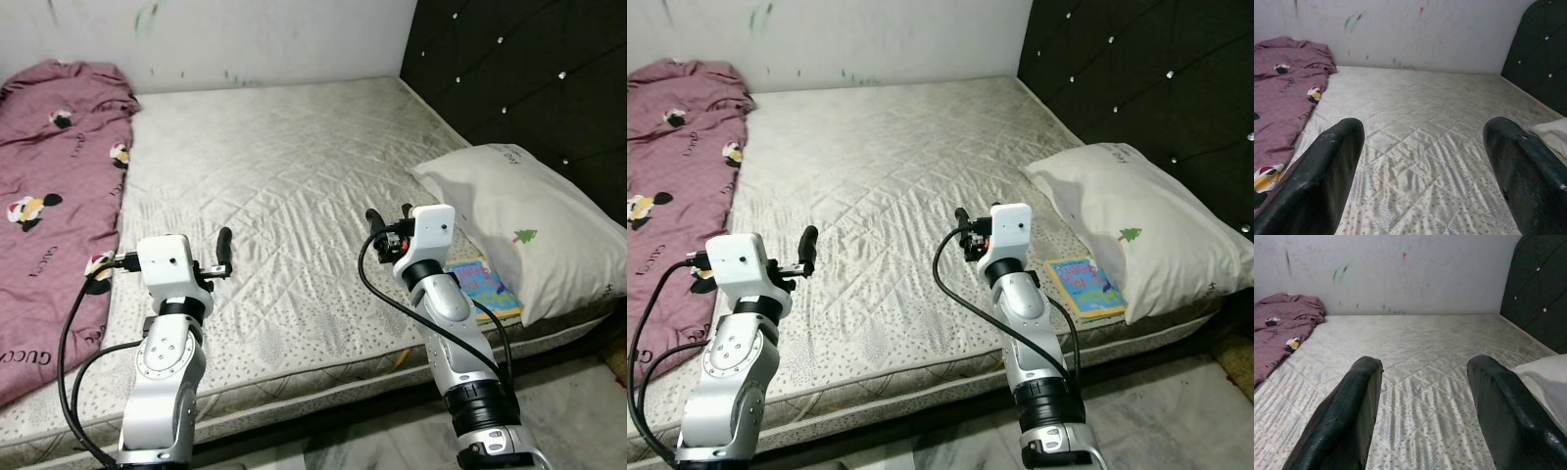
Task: Clean up the room
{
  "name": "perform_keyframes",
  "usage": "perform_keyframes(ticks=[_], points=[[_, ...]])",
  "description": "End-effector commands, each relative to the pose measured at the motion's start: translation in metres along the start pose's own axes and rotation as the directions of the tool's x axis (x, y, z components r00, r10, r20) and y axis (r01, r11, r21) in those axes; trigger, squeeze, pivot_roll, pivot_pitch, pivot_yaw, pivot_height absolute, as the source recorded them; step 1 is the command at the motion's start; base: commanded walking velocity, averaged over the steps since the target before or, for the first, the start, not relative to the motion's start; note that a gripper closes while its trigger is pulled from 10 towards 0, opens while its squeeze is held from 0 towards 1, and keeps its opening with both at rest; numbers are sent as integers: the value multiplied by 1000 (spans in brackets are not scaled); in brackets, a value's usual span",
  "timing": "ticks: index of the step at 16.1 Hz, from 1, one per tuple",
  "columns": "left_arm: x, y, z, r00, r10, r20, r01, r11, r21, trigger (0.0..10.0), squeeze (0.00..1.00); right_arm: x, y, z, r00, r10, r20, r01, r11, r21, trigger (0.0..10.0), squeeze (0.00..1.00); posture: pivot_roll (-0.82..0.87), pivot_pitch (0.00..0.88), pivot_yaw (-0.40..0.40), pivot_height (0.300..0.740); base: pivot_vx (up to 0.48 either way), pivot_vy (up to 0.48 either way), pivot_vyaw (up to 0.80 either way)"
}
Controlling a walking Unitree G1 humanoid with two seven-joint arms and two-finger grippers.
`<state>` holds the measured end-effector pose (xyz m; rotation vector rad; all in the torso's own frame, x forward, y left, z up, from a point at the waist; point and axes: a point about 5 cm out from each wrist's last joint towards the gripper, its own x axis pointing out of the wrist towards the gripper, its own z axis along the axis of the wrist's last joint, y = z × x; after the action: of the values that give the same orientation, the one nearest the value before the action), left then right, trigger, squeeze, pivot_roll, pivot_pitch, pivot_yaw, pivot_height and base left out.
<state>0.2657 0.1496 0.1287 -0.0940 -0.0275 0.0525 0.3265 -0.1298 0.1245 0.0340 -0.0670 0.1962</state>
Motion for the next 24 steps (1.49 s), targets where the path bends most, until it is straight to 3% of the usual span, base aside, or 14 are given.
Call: perform_keyframes(ticks=[1, 4, 24], points=[[0, -1, -1, 1000, -7, -14, 7, 1000, 0, 10000, 0, -1, -3, 1, 1000, -11, 7, 11, 1000, 2, 10000, 0, -23, 0, -23, 740, 0, 480, 0], [0, -1, -2, 1000, -5, -17, 5, 1000, -5, 10000, 0, -1, -1, 0, 1000, 8, 0, -8, 999, -38, 10000, 0, -23, 0, -23, 740, 0, 480, 0], [2, -3, 0, 1000, -21, -17, 21, 1000, -22, 10000, 0, -1, -1, -3, 1000, 9, -16, -9, 999, -35, 10000, 0, -32, 0, -24, 740, 0, 478, 275]])
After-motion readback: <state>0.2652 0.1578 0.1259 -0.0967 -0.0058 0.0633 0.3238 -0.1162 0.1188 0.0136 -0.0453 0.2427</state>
